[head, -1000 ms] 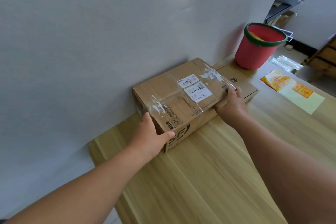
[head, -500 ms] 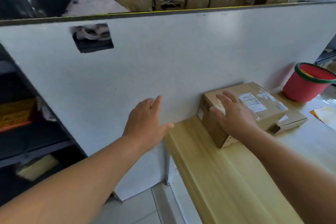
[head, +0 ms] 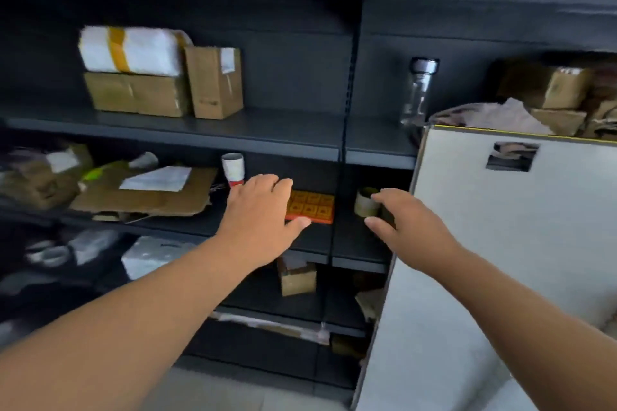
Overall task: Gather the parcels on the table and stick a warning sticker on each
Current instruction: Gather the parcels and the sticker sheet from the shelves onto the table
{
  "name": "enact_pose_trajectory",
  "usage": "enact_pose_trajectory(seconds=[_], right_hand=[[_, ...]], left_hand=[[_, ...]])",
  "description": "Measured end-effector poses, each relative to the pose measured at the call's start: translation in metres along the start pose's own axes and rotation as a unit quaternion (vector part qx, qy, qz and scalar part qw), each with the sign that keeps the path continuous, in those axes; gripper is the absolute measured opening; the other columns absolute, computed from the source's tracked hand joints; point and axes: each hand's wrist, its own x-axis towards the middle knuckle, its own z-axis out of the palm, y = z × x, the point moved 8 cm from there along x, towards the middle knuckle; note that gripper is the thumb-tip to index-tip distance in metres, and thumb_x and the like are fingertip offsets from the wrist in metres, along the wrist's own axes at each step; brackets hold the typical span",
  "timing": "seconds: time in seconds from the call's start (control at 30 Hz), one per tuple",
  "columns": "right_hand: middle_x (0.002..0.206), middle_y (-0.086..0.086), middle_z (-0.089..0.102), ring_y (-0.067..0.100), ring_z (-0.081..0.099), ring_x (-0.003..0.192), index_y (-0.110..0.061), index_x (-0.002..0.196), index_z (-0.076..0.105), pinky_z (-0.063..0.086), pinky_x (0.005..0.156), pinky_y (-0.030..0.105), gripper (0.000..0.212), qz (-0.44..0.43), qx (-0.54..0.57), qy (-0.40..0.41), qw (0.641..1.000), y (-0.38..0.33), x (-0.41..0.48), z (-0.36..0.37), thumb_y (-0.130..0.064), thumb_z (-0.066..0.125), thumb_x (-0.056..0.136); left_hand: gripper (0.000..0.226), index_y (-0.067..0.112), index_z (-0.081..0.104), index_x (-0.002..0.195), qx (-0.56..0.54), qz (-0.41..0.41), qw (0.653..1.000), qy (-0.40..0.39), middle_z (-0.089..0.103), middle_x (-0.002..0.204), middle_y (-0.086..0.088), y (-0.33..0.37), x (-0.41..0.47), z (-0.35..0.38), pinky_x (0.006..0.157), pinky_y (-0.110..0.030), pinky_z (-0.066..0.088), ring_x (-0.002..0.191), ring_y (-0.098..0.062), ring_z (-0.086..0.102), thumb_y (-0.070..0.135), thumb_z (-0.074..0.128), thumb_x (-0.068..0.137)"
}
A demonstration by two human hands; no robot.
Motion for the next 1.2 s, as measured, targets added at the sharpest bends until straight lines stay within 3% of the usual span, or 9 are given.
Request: enact_pose_trajectory(seconds=[0.23,0.47,0.8,1.03,1.13,1.2], right_hand=[[0.147,-0.003,0.042,0.017,0.039,0.134,-0.022,0.143,0.039,0.036,0.108,0.034,0.053,-0.077,0.012,0.004,0.997,-0.129,0.073,0.010,-0.045,0.048,0.096],[0.147,0.000,0.042,0.021,0.045,0.129,-0.020,0.143,0.039,0.041,0.100,0.035,0.053,-0.088,0.029,0.049,0.995,-0.179,0.168,0.014,-0.043,0.048,0.096],[0.142,0.003,0.044,0.020,0.053,0.115,-0.021,0.143,0.037,0.046,0.089,0.033,0.055,-0.061,0.103,0.063,0.991,-0.194,0.331,0.041,-0.044,0.050,0.095],[0.141,0.005,0.043,0.018,0.050,0.112,-0.017,0.143,0.037,0.037,0.079,0.026,0.055,-0.056,0.177,0.099,0.978,-0.223,0.425,0.033,-0.042,0.052,0.095],[0.145,0.006,0.040,0.021,0.046,0.124,-0.015,0.147,0.030,0.037,0.081,0.024,0.063,-0.034,0.206,0.095,0.973,-0.234,0.452,0.039,-0.043,0.052,0.095],[0.143,0.006,0.043,0.018,0.048,0.116,-0.013,0.146,0.031,0.038,0.076,0.023,0.064,-0.010,0.224,0.097,0.970,-0.238,0.464,0.042,-0.044,0.052,0.094]], left_hand=[[0.064,0.022,0.041,0.136,0.032,-0.117,0.992,0.022,0.047,0.136,0.000,-0.138,-0.010,-0.057,0.103,-0.041,0.034,0.127,-0.020,0.042,0.061,0.047,0.086],[0.068,0.020,0.034,0.143,0.027,-0.188,0.981,0.033,0.042,0.142,-0.004,-0.223,0.030,-0.070,0.108,-0.043,0.035,0.131,-0.023,0.040,0.057,0.049,0.088],[0.070,0.018,0.033,0.141,-0.065,-0.227,0.969,0.067,0.045,0.139,-0.007,-0.302,0.168,-0.030,0.096,-0.039,0.042,0.124,-0.025,0.046,0.056,0.054,0.087],[0.058,0.032,0.037,0.136,-0.238,-0.188,0.949,0.089,0.052,0.134,0.008,-0.334,0.254,0.005,0.096,-0.031,0.044,0.124,-0.016,0.051,0.044,0.063,0.086],[0.058,0.032,0.037,0.135,-0.290,-0.165,0.938,0.092,0.055,0.133,0.009,-0.349,0.281,0.016,0.097,-0.034,0.046,0.123,-0.013,0.052,0.038,0.066,0.084],[0.062,0.029,0.035,0.136,-0.313,-0.161,0.932,0.086,0.055,0.133,0.009,-0.358,0.298,0.022,0.095,-0.034,0.048,0.123,-0.014,0.053,0.036,0.067,0.083]])
